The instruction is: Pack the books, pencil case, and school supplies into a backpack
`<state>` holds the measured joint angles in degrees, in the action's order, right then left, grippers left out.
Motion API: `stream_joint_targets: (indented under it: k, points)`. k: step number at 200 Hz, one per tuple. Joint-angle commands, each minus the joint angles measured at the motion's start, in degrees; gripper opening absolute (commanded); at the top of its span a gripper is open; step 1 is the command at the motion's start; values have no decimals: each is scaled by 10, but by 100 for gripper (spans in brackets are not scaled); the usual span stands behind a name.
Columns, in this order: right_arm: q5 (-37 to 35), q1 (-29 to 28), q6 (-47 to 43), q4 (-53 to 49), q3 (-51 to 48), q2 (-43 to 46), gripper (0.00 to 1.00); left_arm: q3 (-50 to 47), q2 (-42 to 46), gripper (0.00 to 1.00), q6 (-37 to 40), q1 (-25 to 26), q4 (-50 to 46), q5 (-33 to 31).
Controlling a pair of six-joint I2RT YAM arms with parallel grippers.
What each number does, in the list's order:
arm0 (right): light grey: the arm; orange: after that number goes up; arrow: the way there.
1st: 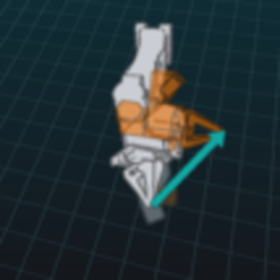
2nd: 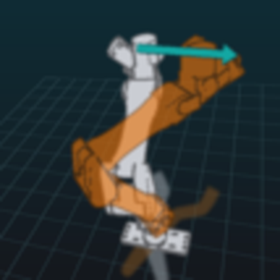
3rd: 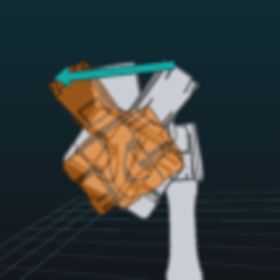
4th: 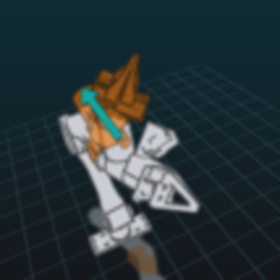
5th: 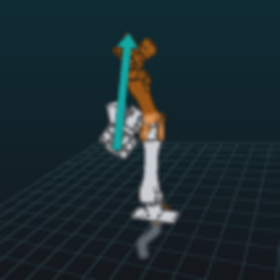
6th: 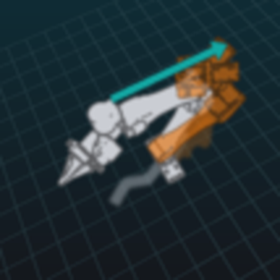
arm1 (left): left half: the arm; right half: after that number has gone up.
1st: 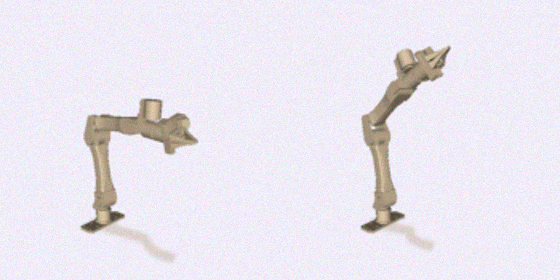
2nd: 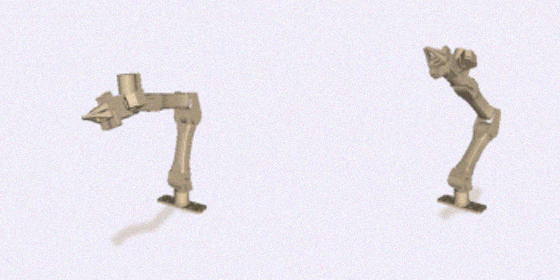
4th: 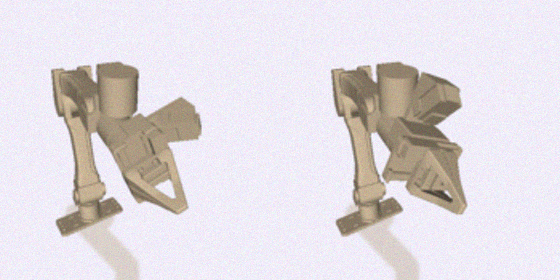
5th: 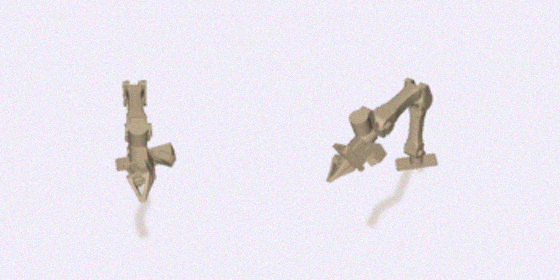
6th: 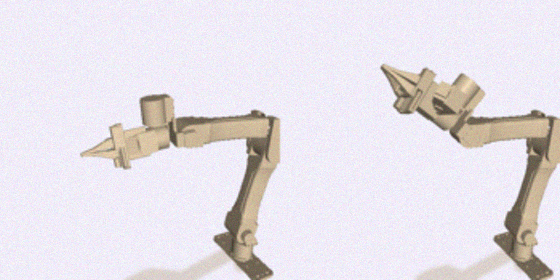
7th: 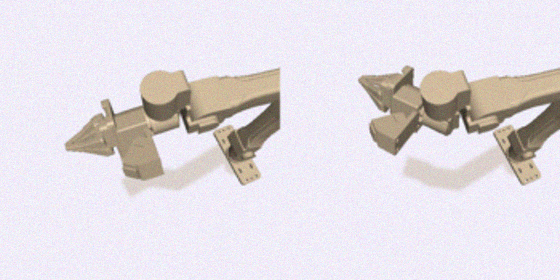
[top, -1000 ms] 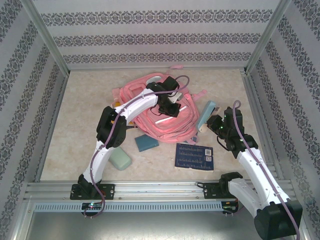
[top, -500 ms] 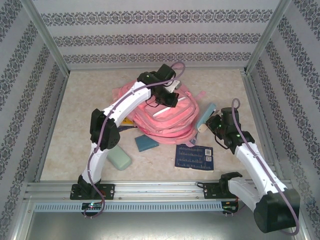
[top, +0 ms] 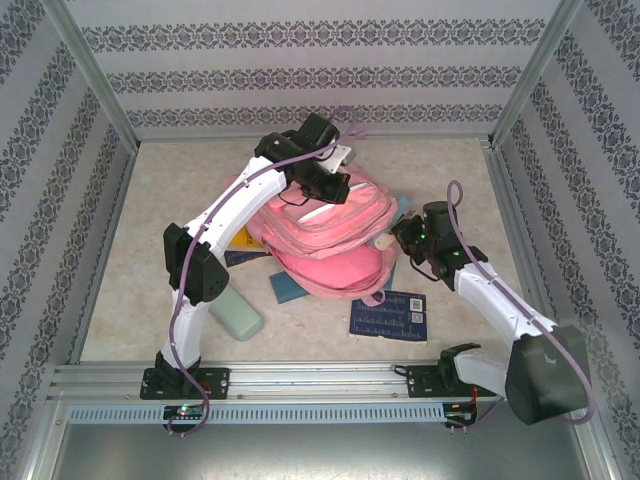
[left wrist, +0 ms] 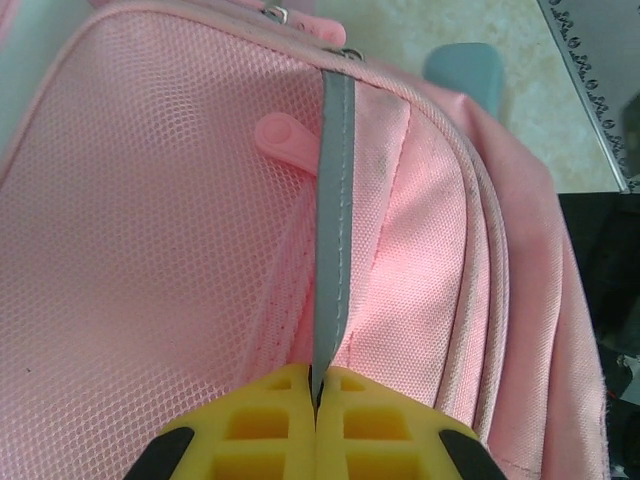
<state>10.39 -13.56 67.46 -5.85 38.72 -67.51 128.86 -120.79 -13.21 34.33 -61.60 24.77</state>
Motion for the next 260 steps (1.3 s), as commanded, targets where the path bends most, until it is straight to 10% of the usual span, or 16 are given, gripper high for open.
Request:
stream_joint_targets:
  k: [1,32,74,226,260]
  points:
    - [55,-12,103,119,17,-16,0,-6,25,10,9,4,-12,31]
    - [69,-15,184,181,-1,-25,0,-25,56,45,8,6,-17,-24]
    - [66,-22,225,222,-16,-34,0,-25,92,62,39,52,-34,-80]
    - [57,-27,224,208,-18,-25,0,-31,4,68,78,216,-33,-393]
    - [57,-28,224,208,-18,-20,0,-62,6,55,75,216,-3,-420]
